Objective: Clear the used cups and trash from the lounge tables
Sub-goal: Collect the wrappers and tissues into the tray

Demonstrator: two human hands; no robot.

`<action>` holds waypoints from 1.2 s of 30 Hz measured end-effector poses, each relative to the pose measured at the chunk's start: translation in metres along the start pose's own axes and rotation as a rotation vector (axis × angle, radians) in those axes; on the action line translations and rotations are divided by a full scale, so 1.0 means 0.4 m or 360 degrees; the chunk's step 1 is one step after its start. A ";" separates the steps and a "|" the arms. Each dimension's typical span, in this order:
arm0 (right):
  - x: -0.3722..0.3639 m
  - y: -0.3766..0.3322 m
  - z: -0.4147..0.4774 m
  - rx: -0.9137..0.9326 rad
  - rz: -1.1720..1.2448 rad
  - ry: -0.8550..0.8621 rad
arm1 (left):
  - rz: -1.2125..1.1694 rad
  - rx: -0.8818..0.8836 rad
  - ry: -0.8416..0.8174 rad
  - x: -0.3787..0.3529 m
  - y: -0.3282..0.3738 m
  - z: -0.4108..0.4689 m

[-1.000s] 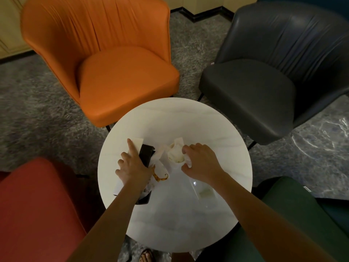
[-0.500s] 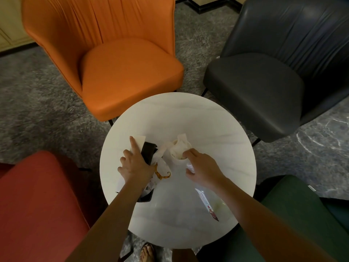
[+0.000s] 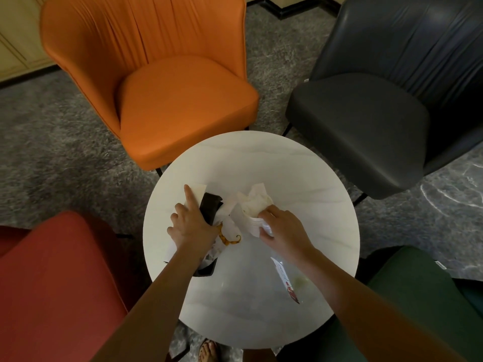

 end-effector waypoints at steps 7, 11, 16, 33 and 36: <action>0.111 -0.007 0.029 -0.0025 0.0038 0.0233 | -0.0004 -0.0092 0.0073 0.096 0.063 -0.010; 0.183 -0.036 0.023 -0.0041 0.0048 0.0420 | -0.0011 -0.0217 0.0119 0.148 0.102 -0.040; 0.255 -0.063 -0.039 -0.0268 0.0033 0.0608 | -0.0001 -0.0412 0.0147 0.210 0.149 -0.101; 0.201 -0.083 -0.161 -0.0642 0.0060 0.0709 | 0.0046 -0.0510 0.0096 0.184 0.072 -0.163; 0.182 -0.064 -0.133 -0.0530 0.0007 0.0728 | 0.0048 -0.0455 0.0069 0.160 0.060 -0.151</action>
Point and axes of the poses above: each hand's wrist, its own z-axis towards the middle knuckle, its own x-axis out of the back of the hand, y = z × x, the point moved 5 cm from there along z, towards the middle knuckle, and after that the axes turned 7 degrees about x, right-handed, at the moved point
